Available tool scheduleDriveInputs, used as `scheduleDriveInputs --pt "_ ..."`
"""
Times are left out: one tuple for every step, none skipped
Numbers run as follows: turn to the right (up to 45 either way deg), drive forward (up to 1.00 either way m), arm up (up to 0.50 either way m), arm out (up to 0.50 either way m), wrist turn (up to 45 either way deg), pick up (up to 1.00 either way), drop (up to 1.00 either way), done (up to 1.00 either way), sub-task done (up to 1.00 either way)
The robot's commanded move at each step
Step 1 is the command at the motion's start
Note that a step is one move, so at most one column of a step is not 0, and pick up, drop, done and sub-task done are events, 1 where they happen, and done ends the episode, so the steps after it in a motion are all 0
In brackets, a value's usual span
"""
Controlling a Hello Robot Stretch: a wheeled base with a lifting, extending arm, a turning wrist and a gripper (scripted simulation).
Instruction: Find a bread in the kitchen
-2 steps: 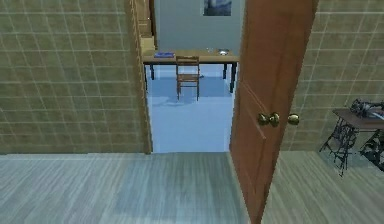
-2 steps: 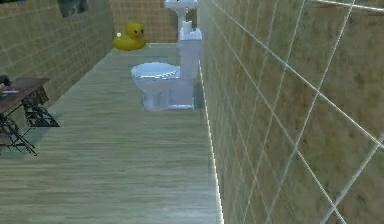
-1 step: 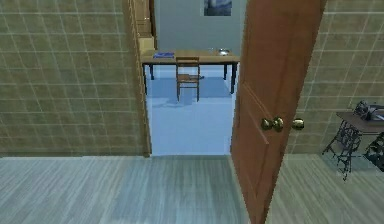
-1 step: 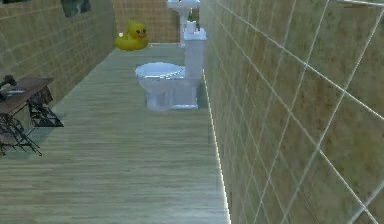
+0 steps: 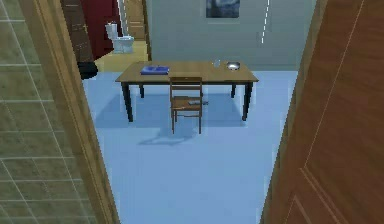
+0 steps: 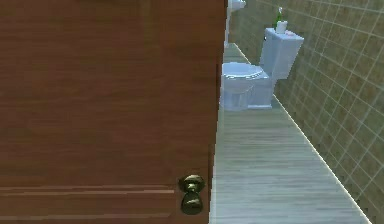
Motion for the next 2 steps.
scheduleDriveInputs --pt "0.0 0.1 0.0 0.0 0.0 0.0 0.0 0.0 0.0" --pt "3.0 0.0 0.0 0.0 0.0 0.0 0.0 0.0 0.0"
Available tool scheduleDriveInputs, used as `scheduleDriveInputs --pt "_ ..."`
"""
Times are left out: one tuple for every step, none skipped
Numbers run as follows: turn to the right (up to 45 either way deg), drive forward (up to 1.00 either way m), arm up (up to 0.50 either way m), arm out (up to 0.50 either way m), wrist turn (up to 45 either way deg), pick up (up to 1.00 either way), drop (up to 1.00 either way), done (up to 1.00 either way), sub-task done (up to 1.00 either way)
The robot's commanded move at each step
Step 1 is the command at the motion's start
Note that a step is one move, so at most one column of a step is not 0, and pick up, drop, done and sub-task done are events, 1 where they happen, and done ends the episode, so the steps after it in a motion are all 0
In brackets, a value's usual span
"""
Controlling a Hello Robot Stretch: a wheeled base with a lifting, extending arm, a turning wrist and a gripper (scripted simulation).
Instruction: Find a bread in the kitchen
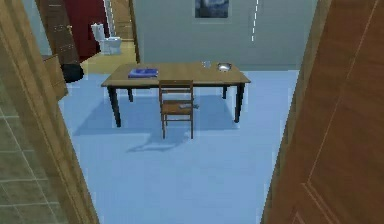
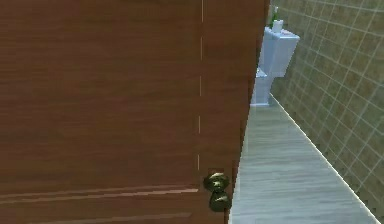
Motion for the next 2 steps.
scheduleDriveInputs --pt "0.0 0.95 0.0 0.0 0.0 0.0 0.0 0.0 0.0" --pt "-3.0 0.0 0.0 0.0 0.0 0.0 0.0 0.0 0.0"
